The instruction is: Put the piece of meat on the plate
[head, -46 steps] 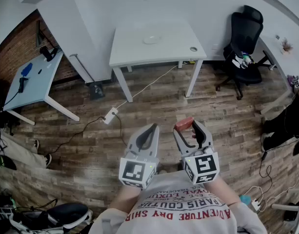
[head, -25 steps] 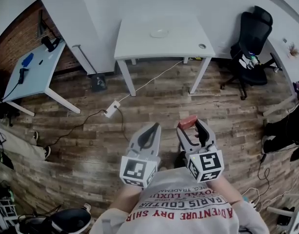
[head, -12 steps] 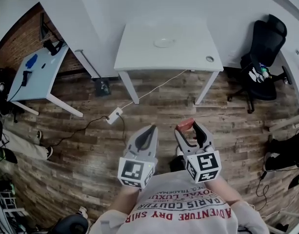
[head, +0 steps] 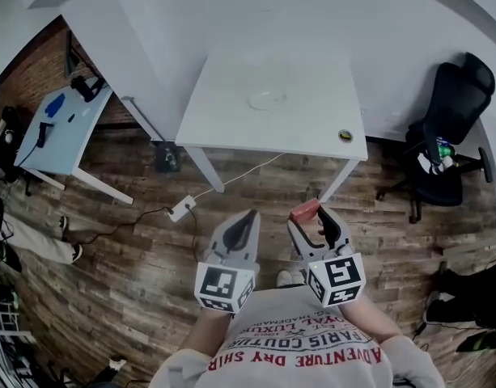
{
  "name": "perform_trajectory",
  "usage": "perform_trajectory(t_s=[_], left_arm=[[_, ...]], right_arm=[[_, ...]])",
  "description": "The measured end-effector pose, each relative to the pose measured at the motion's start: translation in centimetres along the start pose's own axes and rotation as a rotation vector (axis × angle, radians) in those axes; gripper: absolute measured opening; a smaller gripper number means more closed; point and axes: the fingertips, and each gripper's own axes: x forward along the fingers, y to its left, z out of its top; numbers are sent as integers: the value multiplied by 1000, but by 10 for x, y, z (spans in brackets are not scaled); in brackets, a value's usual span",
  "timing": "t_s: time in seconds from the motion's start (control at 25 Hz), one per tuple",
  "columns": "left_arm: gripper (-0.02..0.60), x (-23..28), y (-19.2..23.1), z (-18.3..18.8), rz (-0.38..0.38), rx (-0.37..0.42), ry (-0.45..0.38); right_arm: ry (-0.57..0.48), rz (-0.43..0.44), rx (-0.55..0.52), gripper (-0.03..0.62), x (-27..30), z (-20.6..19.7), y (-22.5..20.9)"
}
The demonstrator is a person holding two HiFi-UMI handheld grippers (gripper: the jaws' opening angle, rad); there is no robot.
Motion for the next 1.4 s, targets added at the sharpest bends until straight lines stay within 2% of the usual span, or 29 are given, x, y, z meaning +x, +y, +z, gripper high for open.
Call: perform_trajectory(t_s=[0.16,0.36,0.64,1.12,1.4], left_arm=[[6,37,-7,-4,15,69,36],[6,74,3,-3,22,32,46],[6,126,36,-2,-14,32,39],[6,268,163,31,-161,27,41],[6,345,245,39,-212,-3,71]], right_arm=[[22,4,24,275,19,-2,-39],[31,12,57,275,43,1,-69],[27,-13,67,275,96,12,-94],[50,-143,100,275,259,62,-137],[97,-206,134,275,358,83,-165]])
